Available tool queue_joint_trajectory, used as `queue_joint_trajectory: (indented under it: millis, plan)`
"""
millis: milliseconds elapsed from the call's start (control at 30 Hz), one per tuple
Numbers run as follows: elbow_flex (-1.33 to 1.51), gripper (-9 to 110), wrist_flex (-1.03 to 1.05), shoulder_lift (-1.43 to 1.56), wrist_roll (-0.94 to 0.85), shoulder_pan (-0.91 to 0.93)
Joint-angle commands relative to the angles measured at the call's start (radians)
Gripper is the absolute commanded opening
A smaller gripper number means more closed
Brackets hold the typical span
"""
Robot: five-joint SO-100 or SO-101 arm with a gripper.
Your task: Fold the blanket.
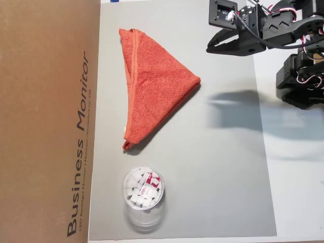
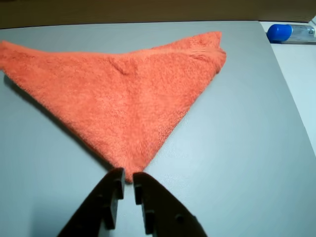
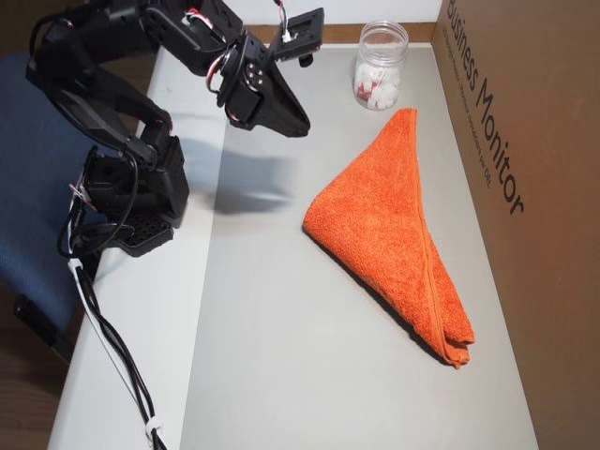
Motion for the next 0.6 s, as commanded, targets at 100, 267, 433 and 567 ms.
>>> queue_joint_trajectory:
  millis: [100,267,433,567]
  plan:
    - [0.086,0,0.005,0.146,-0.005,-0.014]
    - [0.186,0,0.005,0.244,-0.012,-0.014]
    - [0.311,0,0.005,0.376,-0.021,-0.003]
    - [0.390,0,0.005,0.469,-0.021,-0.002]
